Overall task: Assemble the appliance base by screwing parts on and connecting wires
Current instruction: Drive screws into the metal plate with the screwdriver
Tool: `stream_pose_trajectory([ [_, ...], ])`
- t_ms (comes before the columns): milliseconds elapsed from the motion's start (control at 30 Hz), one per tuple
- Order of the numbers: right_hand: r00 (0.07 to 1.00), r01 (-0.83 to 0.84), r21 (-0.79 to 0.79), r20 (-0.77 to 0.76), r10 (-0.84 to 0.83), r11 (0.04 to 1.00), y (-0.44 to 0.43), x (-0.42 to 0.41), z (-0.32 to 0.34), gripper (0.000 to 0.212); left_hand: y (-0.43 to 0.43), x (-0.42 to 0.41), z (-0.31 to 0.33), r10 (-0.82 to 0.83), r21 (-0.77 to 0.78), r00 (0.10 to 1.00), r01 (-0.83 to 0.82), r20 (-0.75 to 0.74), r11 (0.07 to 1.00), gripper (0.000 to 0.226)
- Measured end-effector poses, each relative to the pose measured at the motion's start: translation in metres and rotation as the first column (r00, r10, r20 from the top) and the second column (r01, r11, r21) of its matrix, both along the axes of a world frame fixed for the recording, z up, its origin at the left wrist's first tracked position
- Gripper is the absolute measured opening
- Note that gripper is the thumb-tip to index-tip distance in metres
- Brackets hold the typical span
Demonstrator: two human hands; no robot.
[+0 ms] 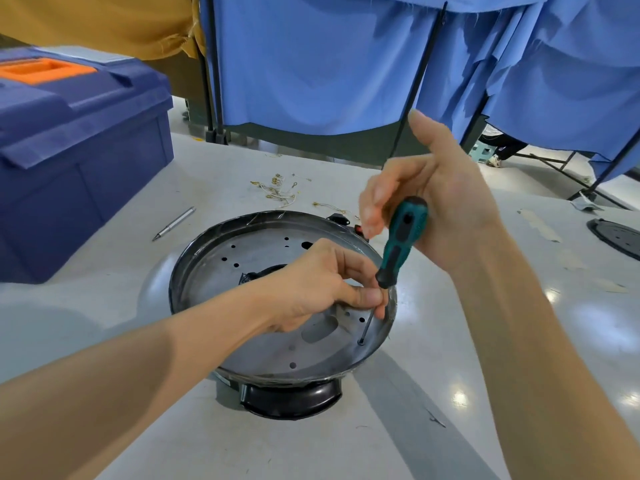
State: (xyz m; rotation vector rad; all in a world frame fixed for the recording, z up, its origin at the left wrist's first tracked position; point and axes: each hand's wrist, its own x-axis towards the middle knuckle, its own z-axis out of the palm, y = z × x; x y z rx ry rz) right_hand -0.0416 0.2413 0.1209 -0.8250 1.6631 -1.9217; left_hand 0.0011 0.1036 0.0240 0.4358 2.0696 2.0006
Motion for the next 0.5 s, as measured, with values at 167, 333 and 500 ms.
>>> stream_pose_trajectory([
  [167, 0.99, -0.111, -0.09, 0.078, 0.118, 0.99, -0.015, 0.008, -0.011, 0.071, -0.006, 0.002, -0.002, 0.007, 0.03, 1.0, -0.007, 0.01, 1.0, 0.018],
  [333, 0.687, 0.689, -0.299, -0.023, -0.727, 0.66, -0.016, 0.03, -0.027, 0.074, 0.003, 0.0, 0.002, 0.015, -0.005, 1.0, -0.015, -0.012, 1.0, 0.008],
  [500, 0.883, 0.433, -0.153, -0.125, -0.452, 0.888, -0.009, 0.026, -0.023, 0.071, 0.0, 0.001, 0.0, 0.001, -0.005, 1.0, -0.001, -0.013, 1.0, 0.006],
])
